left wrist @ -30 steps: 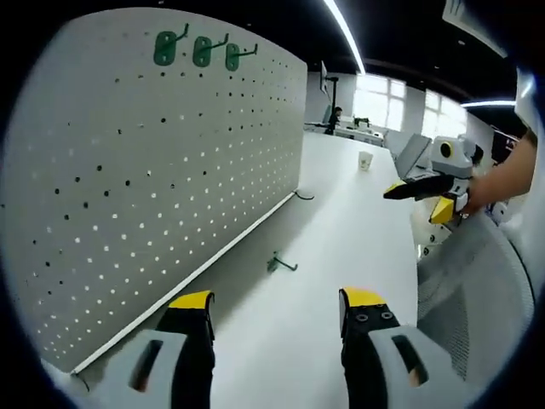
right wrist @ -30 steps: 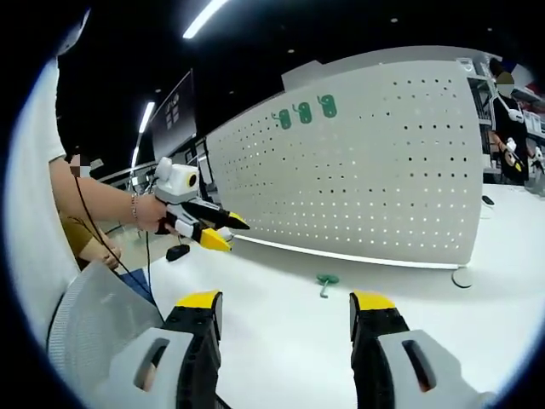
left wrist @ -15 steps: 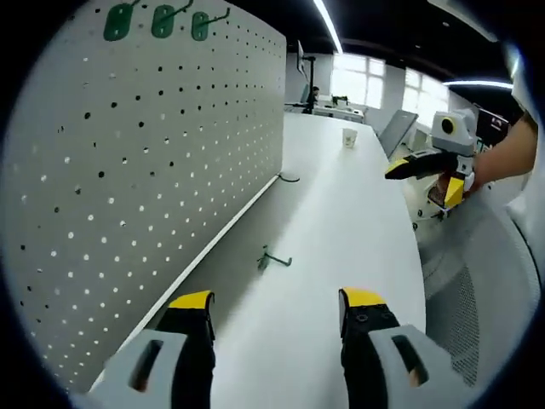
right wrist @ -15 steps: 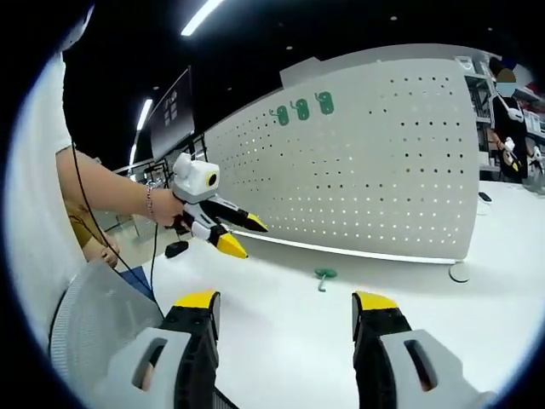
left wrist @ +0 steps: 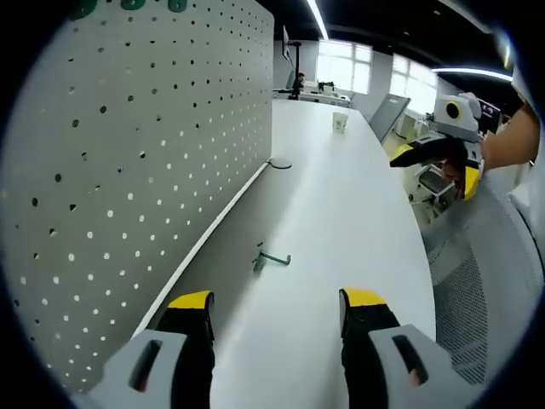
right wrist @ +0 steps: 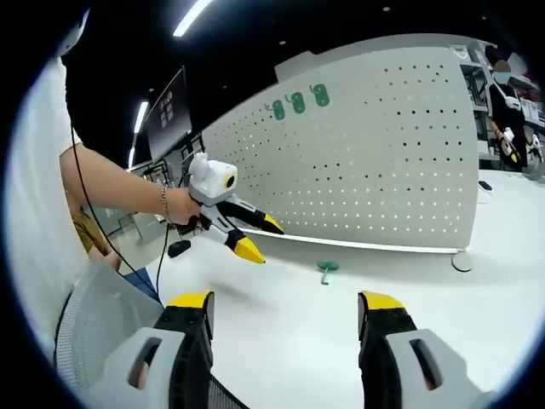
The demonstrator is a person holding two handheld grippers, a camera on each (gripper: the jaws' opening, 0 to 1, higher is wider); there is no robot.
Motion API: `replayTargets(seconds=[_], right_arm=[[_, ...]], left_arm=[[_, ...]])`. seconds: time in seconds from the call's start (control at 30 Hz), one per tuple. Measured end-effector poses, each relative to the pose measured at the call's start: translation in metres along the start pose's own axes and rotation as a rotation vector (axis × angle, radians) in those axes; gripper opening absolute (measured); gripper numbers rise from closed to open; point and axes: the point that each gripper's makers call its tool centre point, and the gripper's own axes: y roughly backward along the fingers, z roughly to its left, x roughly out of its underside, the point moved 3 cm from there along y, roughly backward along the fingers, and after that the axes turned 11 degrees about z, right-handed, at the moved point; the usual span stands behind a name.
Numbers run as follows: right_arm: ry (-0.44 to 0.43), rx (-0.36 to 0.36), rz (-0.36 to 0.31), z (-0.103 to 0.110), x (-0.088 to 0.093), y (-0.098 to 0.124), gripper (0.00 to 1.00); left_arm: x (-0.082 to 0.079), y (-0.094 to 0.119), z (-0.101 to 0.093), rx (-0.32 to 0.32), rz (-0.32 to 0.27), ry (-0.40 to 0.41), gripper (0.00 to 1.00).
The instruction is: Insert the hook assembly into the mounting plate slot until the hook locks in place.
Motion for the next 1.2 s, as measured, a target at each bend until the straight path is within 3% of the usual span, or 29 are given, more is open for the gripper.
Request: replayTargets(seconds=[1.2], right_arm=[[-0.041,0.024,0.019,-0.011,0.007,0.011,0.65]], left_arm=[[-0.015,-0.067,0.010,0.095,0.174,-0.133,0.58]])
